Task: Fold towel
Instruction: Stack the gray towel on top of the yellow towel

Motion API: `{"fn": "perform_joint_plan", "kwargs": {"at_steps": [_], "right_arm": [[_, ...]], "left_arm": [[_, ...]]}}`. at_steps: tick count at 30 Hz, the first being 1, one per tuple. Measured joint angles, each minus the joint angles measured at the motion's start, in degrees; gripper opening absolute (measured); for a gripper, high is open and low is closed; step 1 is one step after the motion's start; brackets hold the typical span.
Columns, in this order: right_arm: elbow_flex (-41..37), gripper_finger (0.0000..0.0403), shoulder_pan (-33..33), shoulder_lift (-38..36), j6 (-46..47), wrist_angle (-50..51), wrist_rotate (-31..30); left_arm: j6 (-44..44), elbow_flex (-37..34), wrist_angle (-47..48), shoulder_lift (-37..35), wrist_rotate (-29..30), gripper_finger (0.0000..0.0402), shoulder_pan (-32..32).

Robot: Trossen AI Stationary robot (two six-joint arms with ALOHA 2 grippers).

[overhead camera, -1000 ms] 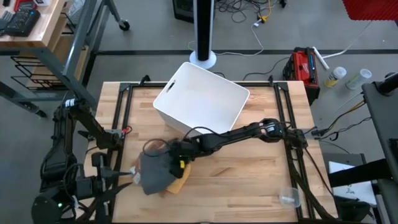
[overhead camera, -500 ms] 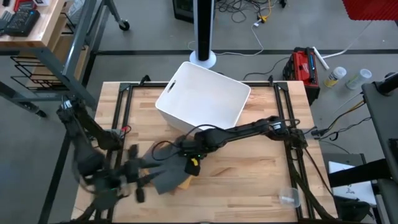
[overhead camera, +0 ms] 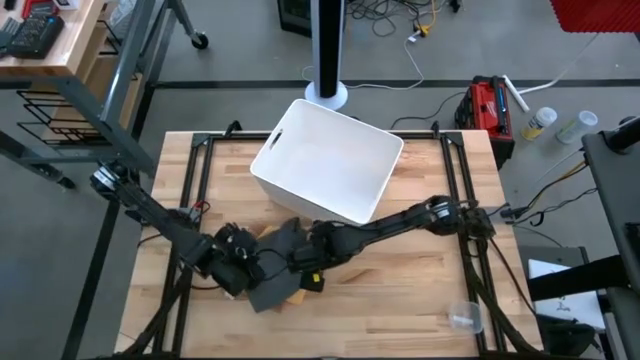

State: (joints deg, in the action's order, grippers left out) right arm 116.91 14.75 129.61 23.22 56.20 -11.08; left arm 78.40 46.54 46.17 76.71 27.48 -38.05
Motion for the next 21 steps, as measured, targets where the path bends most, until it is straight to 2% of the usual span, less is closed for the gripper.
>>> {"fn": "perform_joint_plan", "kwargs": {"at_steps": [5, 8, 11, 17, 19, 21], "right_arm": [[-0.09, 0.0131, 0.76, 1.78, -1.05, 4.51, 8.27], [-0.19, 0.0090, 1.98, 1.75, -2.41, 6.11, 9.91], [-0.21, 0.0058, 3.34, 1.19, -3.06, 6.39, 10.11], [-0.21, 0.0020, 4.14, -1.31, -3.23, 6.99, 8.97], [-0.21, 0.0013, 4.14, -2.47, -3.23, 5.07, 5.52], [-0.21, 0.0006, 3.96, -3.53, -3.41, 1.08, 1.22]], "left_arm": [[8.95, -6.35, -0.61, 0.00, -5.06, 0.0113, 0.77], [14.00, -8.12, 2.83, -0.04, -7.60, 0.0113, 0.62], [15.29, -8.28, 6.02, -0.41, -8.16, 0.0113, 0.55], [12.79, -0.08, 20.30, -1.87, -8.45, 0.0113, 0.32], [11.28, 4.18, 24.22, -2.42, -7.99, 0.0113, -0.30], [7.41, 7.66, 22.63, -2.77, -5.36, 0.0113, -1.36]]}}
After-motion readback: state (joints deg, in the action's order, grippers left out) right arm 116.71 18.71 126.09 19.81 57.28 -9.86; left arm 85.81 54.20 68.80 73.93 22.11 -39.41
